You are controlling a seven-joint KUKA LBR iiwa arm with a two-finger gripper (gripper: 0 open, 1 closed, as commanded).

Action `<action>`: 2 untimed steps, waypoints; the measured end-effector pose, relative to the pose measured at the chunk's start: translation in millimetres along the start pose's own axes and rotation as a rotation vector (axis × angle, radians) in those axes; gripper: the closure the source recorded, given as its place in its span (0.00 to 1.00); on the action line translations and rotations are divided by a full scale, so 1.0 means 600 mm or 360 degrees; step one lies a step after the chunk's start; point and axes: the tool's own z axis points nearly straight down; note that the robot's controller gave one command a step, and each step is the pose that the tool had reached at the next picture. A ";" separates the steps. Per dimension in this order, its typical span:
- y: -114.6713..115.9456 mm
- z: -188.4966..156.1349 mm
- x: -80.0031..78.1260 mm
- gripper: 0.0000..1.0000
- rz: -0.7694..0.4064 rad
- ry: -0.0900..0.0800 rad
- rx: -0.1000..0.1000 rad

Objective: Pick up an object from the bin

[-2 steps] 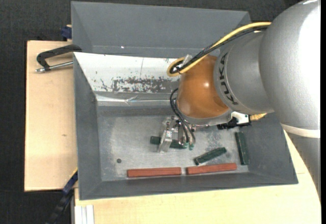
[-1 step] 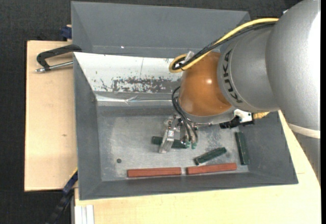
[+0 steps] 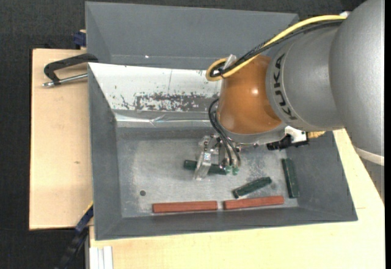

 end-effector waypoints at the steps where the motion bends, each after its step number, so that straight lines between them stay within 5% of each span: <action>1: 0.001 -0.029 -0.001 1.00 0.0000 -0.0005 -0.0002; 2: 0.001 -0.051 -0.002 1.00 0.0000 -0.0007 -0.0003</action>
Offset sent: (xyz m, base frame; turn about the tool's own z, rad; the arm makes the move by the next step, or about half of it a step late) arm 0.0000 0.0001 0.0056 0.0000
